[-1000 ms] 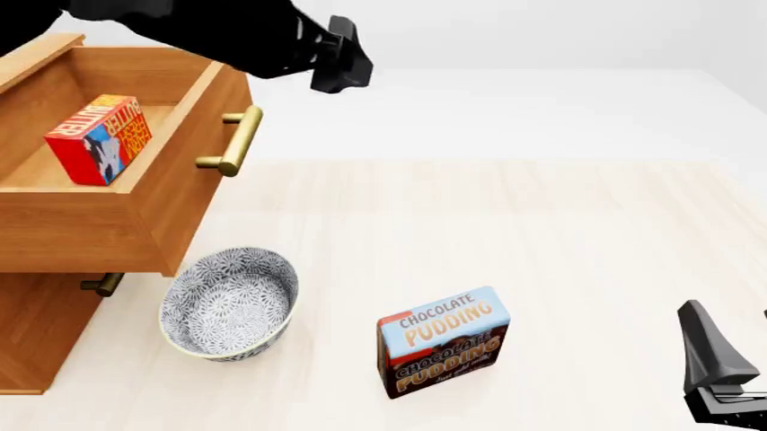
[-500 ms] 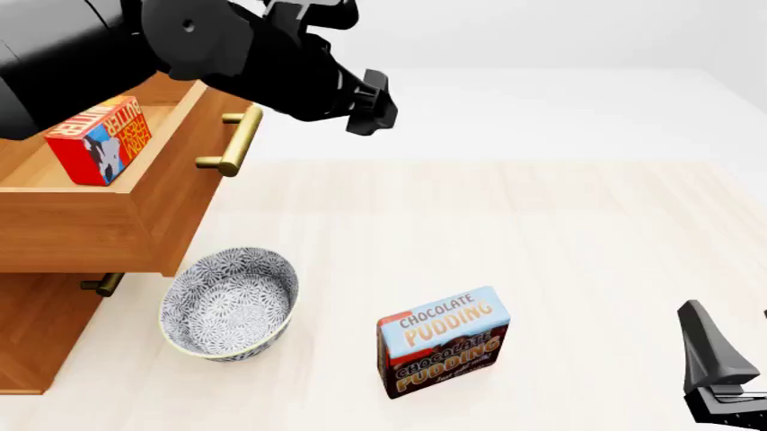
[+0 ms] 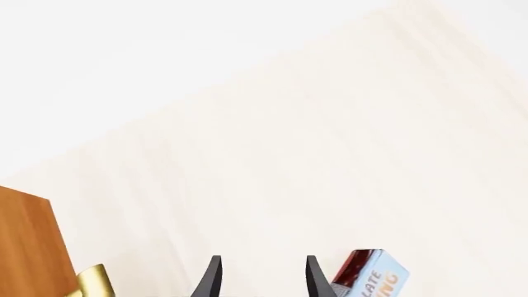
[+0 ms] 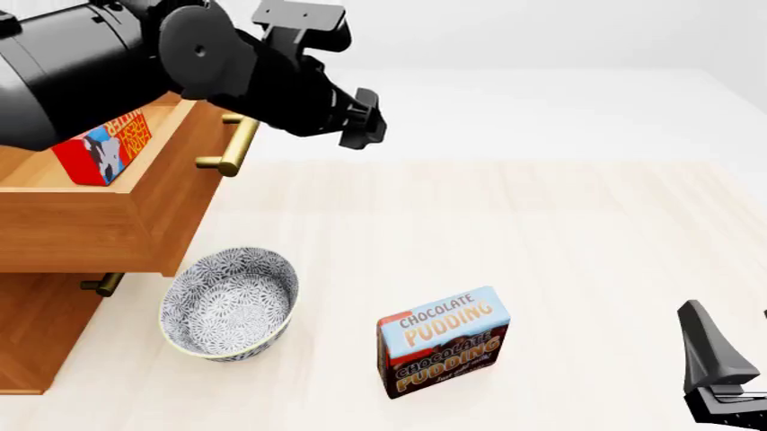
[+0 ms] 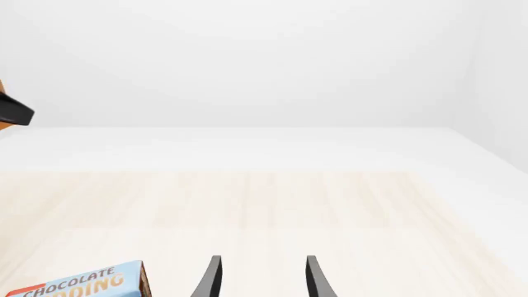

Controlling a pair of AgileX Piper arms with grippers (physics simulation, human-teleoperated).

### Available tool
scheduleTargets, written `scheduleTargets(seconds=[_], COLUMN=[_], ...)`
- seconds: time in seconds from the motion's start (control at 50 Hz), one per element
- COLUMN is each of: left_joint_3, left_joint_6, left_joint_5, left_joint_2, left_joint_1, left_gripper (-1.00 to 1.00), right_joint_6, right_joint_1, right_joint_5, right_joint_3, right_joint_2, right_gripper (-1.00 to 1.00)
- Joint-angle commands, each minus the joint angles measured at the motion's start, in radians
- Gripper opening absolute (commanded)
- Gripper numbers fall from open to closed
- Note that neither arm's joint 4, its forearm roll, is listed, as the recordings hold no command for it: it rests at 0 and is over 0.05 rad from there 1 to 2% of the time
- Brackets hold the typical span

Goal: Put the butter at the back in the top drawer of the cabinet and close it.

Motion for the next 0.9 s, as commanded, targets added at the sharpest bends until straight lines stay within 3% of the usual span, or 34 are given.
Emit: scheduleTargets(seconds=[0.02,0.9], left_joint_3=[0.022,0.107], left_joint_6=[0.003,0.015], left_joint_5=[-0.004,-0.034], left_joint_2=[-0.011,-0.037], left_joint_1=[0.022,0.11], left_gripper=[1.0,1.0], right_joint_6=[0.0,0.0], right_joint_1=[0.0,0.0], right_joint_5=[0.0,0.0], right_joint_3=[0.0,0.0], right_joint_2=[0.0,0.0], right_gripper=[1.0,1.0])
